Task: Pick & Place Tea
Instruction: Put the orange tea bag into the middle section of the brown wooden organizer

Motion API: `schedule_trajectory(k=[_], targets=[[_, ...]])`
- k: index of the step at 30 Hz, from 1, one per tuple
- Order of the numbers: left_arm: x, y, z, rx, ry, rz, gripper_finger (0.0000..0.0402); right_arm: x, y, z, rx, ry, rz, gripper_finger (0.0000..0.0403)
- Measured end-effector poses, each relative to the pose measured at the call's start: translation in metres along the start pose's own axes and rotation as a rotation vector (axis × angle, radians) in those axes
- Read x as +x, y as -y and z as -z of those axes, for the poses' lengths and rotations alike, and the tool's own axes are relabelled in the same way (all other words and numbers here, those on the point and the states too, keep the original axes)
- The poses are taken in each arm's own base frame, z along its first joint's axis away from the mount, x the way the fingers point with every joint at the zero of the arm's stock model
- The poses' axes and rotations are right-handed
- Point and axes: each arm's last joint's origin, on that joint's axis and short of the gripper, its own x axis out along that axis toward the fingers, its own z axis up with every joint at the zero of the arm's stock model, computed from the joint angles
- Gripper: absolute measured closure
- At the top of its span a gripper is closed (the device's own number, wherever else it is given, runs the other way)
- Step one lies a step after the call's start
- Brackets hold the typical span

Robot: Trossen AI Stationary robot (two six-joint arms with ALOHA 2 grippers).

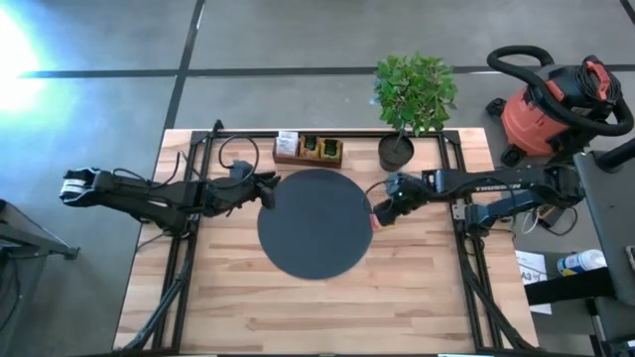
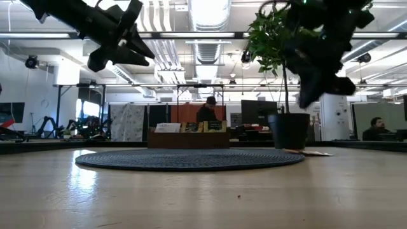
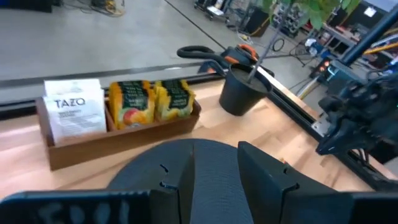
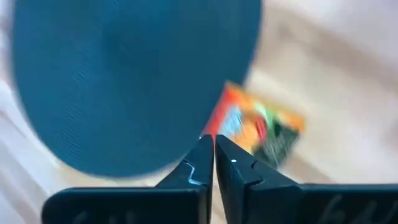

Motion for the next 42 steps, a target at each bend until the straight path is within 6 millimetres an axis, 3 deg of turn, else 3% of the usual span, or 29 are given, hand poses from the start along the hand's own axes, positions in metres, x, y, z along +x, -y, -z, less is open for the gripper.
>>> schedule_trajectory(k=[5,8,13,18,24,29,37,42], targets=[[0.005,0.003,0.005,-0.001,-0.055,0.050,0.0284,0.024,0.009,0.020,0.071,-0.151,0.066,0.0353],[0.019,0.007,0.008,0.018,-0.115,0.167,0.0284,0.032,0.015,0.029,0.130,-0.184,0.110,0.0317],[0.065,0.018,0.015,0.113,-0.223,0.341,0.0284,0.032,0.021,0.038,0.209,-0.204,0.151,0.0263],[0.118,0.044,0.024,0.223,-0.291,0.374,0.0284,0.021,0.026,0.048,0.225,-0.227,0.183,0.0240],[0.174,0.079,0.036,0.263,-0.372,0.436,0.0299,0.015,0.037,0.055,0.232,-0.219,0.163,0.0253],[0.211,0.098,0.049,0.331,-0.466,0.420,0.0375,0.012,0.049,0.062,0.230,-0.212,0.148,0.0275],[0.244,0.129,0.069,0.440,-0.469,0.518,0.0400,0.008,0.065,0.069,0.275,-0.101,0.076,0.0310],[0.258,0.133,0.090,0.439,-0.526,0.507,0.0401,0.013,0.067,0.070,0.335,-0.050,-0.034,0.0320]])
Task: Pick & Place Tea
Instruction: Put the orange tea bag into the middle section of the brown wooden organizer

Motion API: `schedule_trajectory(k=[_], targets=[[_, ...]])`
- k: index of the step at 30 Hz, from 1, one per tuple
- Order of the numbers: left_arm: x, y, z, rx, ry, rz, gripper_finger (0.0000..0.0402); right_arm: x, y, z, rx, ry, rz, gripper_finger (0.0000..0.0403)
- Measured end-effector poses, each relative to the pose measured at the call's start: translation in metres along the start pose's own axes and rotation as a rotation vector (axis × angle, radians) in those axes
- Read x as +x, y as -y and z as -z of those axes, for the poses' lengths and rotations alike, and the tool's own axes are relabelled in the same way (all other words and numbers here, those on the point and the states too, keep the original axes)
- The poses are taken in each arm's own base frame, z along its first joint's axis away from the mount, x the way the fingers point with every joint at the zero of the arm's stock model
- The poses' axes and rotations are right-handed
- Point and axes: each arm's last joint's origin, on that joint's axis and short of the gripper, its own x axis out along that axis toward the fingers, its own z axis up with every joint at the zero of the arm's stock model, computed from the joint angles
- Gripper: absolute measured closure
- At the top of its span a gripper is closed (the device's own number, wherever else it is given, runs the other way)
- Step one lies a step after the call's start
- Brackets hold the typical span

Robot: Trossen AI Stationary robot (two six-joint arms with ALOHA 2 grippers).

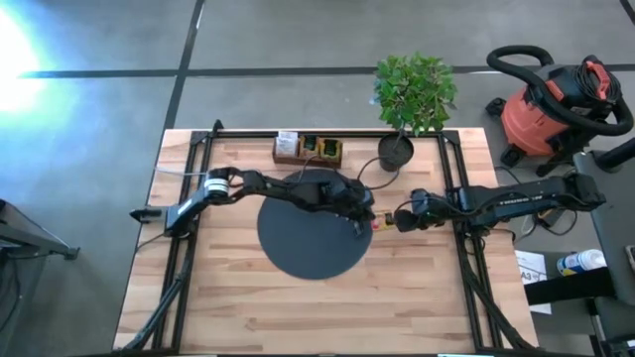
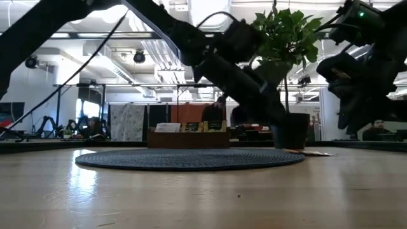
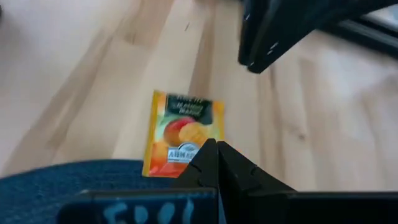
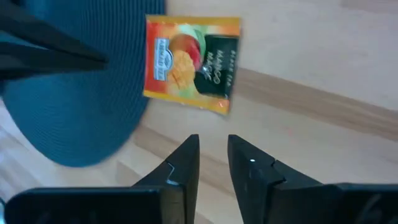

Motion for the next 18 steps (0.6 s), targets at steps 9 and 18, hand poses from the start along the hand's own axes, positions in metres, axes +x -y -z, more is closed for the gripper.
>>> schedule_trajectory(k=[9,18], targets=[[0.016,-0.002,0.015,-0.029,-0.045,-0.036,0.0401,0.011,0.010,0.000,0.030,0.061,-0.022,0.0282],[0.024,-0.012,0.021,-0.035,-0.023,-0.058,0.0401,0.013,0.012,0.001,0.038,0.065,-0.015,0.0234]])
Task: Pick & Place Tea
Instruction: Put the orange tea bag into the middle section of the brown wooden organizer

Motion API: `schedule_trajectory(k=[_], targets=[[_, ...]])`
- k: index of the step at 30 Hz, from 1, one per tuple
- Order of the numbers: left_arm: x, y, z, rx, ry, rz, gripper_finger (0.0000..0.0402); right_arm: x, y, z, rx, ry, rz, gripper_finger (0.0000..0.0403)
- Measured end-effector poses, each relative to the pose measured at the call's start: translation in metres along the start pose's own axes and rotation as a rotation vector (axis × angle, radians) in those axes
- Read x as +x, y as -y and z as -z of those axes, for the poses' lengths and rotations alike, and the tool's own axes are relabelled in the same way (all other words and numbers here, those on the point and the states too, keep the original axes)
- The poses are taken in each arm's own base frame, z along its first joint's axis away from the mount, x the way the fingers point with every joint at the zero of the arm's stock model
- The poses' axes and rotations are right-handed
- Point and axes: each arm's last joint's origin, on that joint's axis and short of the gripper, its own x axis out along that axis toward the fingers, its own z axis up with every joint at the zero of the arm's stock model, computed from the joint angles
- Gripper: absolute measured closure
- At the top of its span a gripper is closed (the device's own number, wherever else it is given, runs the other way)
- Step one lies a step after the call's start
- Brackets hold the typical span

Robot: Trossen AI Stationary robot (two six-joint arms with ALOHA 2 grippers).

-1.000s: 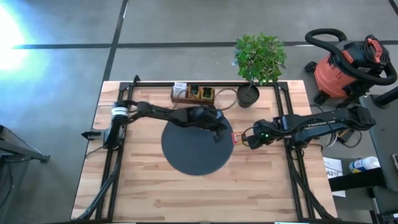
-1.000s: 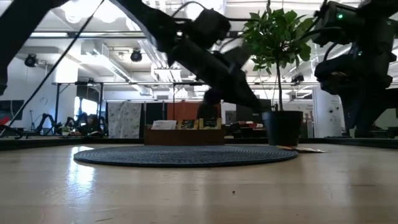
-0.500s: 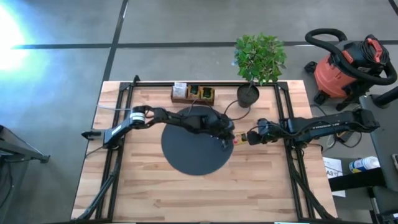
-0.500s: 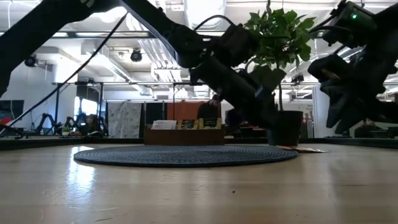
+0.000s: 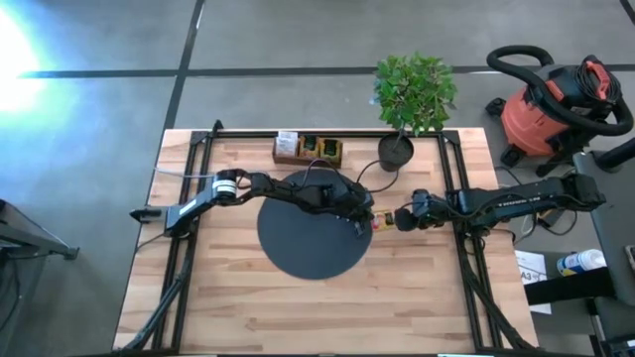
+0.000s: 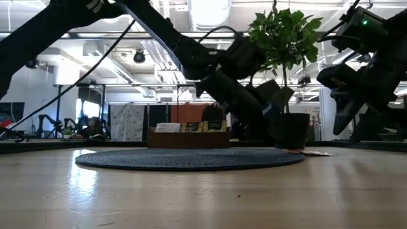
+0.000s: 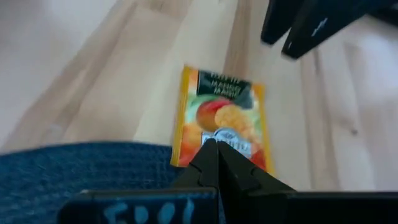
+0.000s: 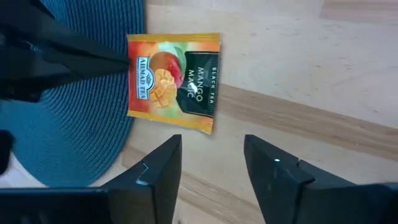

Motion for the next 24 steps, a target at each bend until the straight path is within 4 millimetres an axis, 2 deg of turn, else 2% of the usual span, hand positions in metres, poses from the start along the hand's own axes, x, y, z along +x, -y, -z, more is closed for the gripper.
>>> schedule_trajectory(k=[7,13,19,24], targets=[[0.012,-0.004,0.011,-0.027,-0.013,0.000,0.0401,0.000,-0.001,-0.001,0.043,0.019,-0.007,0.0225],[0.013,-0.005,0.014,-0.033,-0.023,-0.002,0.0401,0.002,-0.003,-0.001,0.045,0.024,-0.023,0.0225],[0.013,-0.005,0.015,-0.028,-0.034,0.001,0.0401,0.017,0.006,0.002,0.063,0.020,-0.001,0.0225],[0.013,-0.005,0.016,-0.028,-0.040,0.005,0.0401,0.025,0.005,0.002,0.069,0.033,-0.050,0.0225]])
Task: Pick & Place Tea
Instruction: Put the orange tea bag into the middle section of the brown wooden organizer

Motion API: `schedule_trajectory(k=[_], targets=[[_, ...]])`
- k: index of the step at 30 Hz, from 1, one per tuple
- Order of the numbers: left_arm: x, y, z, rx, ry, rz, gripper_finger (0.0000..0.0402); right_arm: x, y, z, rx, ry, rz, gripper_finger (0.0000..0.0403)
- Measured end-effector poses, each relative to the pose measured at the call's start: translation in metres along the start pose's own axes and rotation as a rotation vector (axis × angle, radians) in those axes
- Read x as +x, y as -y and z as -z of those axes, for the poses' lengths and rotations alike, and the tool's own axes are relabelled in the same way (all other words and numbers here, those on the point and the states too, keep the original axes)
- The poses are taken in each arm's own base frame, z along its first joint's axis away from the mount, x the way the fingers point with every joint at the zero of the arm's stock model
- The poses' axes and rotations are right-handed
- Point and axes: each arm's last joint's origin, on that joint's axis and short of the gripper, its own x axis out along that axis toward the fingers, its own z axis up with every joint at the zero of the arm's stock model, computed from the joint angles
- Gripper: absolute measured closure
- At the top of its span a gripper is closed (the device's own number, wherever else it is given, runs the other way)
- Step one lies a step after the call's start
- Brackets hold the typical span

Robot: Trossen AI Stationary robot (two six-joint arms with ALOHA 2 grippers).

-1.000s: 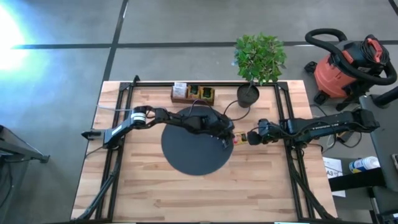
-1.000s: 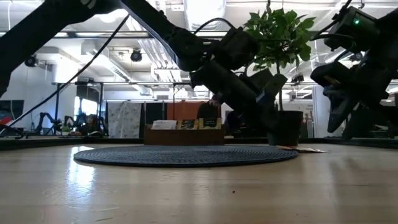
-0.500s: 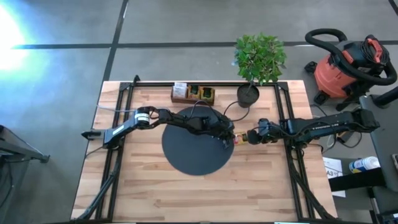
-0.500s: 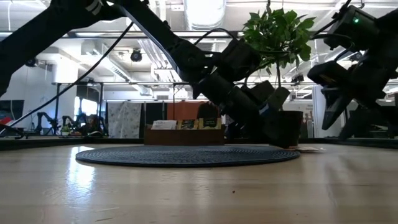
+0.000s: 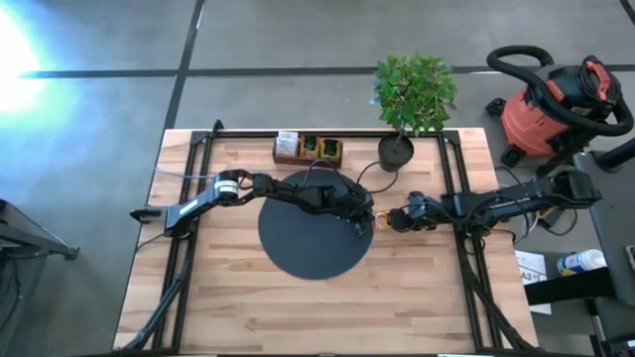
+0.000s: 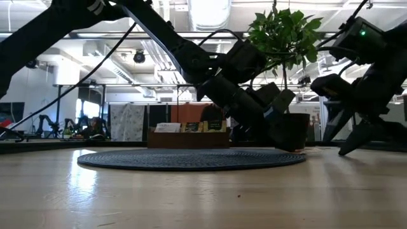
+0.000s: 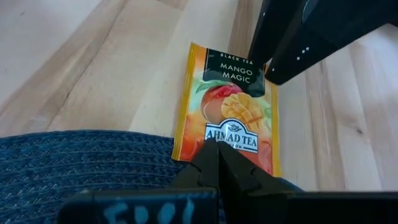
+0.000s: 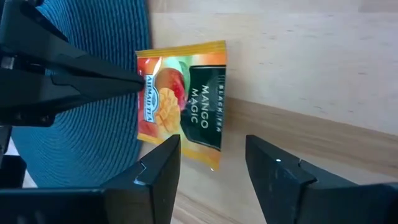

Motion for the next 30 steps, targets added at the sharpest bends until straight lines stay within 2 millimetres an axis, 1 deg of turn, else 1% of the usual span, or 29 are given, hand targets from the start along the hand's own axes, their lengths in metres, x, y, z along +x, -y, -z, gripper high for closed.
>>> schedule_trajectory(k=[6,10,14,20,22,25,28,30], targets=[[0.000,0.000,0.001,-0.001,-0.002,0.001,0.0401,0.007,-0.003,0.000,-0.007,0.008,-0.011,0.0229],[0.000,0.000,0.001,-0.001,-0.006,0.000,0.0401,0.009,-0.007,0.000,-0.041,0.016,0.004,0.0248],[0.000,-0.001,0.003,-0.003,-0.025,-0.005,0.0401,0.010,-0.011,-0.001,-0.079,0.019,0.009,0.0284],[-0.002,0.000,0.002,-0.003,-0.029,-0.005,0.0401,0.013,-0.015,-0.002,-0.083,0.034,0.024,0.0360],[-0.007,0.002,-0.002,-0.004,-0.030,-0.007,0.0401,0.012,-0.018,-0.003,-0.103,0.048,0.017,0.0383],[-0.019,0.006,-0.011,-0.003,-0.025,-0.009,0.0401,0.008,-0.027,-0.004,-0.143,0.071,-0.002,0.0392],[-0.043,0.013,-0.029,0.004,-0.009,-0.019,0.0401,0.002,-0.039,-0.007,-0.224,0.085,-0.024,0.0394],[-0.065,0.019,-0.043,0.008,0.004,-0.046,0.0401,-0.004,-0.050,-0.010,-0.314,0.090,-0.026,0.0394]])
